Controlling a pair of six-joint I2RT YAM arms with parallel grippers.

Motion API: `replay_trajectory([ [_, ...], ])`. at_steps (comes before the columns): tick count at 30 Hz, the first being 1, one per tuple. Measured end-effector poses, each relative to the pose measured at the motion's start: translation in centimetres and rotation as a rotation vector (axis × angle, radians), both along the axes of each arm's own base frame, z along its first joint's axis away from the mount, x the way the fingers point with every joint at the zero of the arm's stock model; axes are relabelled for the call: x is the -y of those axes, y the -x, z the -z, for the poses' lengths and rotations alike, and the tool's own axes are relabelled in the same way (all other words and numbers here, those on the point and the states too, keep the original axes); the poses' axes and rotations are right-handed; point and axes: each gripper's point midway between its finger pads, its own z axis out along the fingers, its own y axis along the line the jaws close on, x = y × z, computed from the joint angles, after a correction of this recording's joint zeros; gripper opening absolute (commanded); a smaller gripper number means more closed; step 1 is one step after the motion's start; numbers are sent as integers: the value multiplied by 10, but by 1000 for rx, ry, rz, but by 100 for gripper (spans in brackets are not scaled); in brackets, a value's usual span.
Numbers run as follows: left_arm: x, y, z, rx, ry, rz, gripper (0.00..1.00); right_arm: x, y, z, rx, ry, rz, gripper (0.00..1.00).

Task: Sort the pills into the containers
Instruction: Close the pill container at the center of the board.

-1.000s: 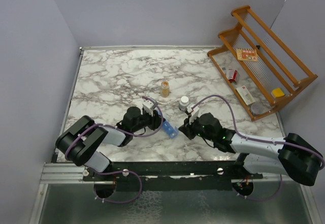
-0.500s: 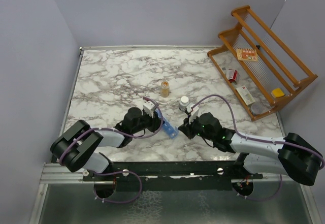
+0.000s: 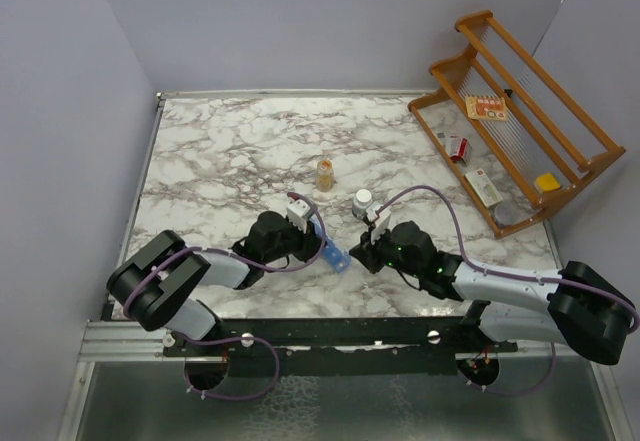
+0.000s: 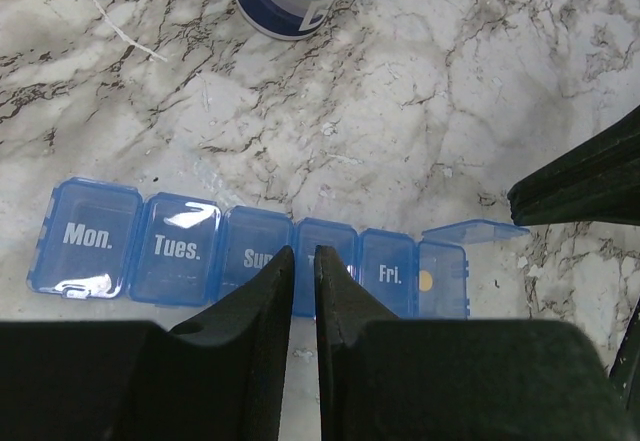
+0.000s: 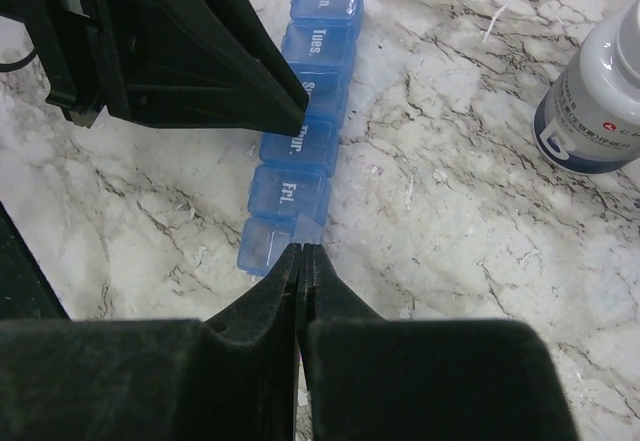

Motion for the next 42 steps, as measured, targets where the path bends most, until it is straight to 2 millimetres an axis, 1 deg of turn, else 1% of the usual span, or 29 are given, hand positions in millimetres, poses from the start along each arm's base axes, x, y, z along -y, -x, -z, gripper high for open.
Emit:
replay_trajectory([
  [4, 4, -4, 0, -1, 2, -3, 14, -1, 2, 0, -1, 0, -7, 1],
  [10, 4, -6, 1, -1, 2, -10, 14, -4, 6, 2, -8, 0, -24, 1],
  [23, 5, -6, 1, -5, 5, -17, 14, -14, 27, 27, -80, 44, -111, 1],
  [29, 5, -6, 1, -7, 6, -19, 14, -19, 30, 32, -90, 44, -128, 1],
  [33, 4, -7, 1, -7, 6, -20, 14, -24, 28, 31, -87, 40, -132, 1],
  [40, 4, -6, 1, -7, 7, -21, 14, -41, 18, 16, -55, -2, -136, 2],
  [42, 4, -6, 1, -7, 8, -22, 14, -44, 16, 15, -51, -5, -138, 2],
])
